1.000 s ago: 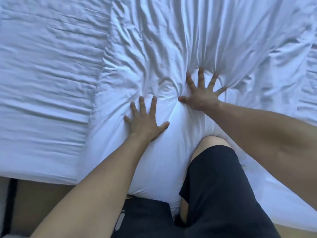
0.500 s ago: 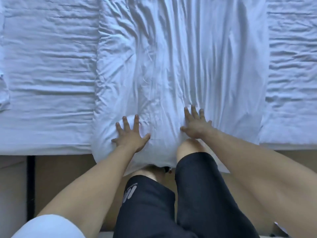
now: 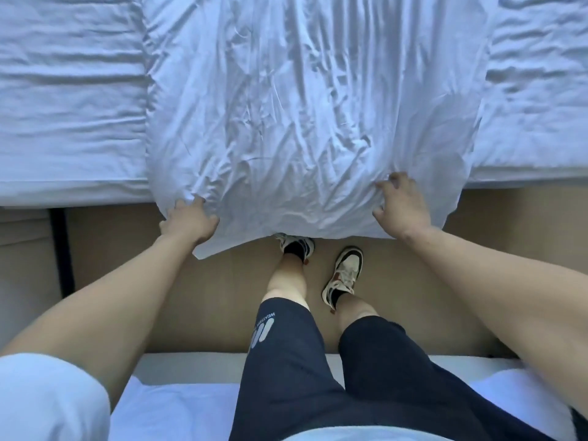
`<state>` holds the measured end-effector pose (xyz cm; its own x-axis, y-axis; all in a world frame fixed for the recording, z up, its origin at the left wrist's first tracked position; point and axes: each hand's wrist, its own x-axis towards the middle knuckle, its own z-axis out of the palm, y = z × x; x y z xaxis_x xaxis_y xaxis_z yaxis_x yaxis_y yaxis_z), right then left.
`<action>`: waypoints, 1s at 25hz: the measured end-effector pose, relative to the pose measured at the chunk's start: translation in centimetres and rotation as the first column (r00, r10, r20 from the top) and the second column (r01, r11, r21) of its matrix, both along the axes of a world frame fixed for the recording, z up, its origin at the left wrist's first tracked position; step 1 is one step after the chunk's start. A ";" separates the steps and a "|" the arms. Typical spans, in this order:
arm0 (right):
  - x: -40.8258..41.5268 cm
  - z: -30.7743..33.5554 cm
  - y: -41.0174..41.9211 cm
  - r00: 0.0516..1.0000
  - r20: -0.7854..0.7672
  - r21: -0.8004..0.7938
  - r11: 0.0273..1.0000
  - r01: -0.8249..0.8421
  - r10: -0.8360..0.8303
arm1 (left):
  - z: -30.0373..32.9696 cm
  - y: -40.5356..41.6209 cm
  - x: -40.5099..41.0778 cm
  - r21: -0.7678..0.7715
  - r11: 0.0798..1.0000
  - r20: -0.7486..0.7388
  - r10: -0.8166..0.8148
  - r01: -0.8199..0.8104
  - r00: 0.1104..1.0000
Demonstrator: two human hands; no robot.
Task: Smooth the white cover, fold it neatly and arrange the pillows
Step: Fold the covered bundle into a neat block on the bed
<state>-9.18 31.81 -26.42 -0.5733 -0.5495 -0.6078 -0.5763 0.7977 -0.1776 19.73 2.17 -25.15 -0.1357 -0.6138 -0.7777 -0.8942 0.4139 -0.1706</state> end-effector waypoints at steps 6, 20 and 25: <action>1.9 -1.8 1.8 0.880 0.210 0.094 0.905 0.415 -0.426 | -2.7 3.2 2.1 -0.053 0.885 -0.162 0.450 -0.463 0.878; 12.7 -6.2 -4.3 0.577 0.529 0.291 0.772 0.565 -0.622 | -5.1 -0.6 8.8 0.365 0.426 -0.386 0.878 -0.828 0.282; 19.1 -2.5 -11.1 0.442 0.766 0.221 0.836 0.502 -0.467 | -2.4 5.4 9.2 0.535 0.199 -0.215 0.972 -0.821 0.096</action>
<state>9.89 20.67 -28.93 -0.0777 -0.3659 -0.9274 0.2776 0.8855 -0.3726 28.98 7.52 -27.54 0.0536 -0.3519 -0.9345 -0.5214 -0.8080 0.2744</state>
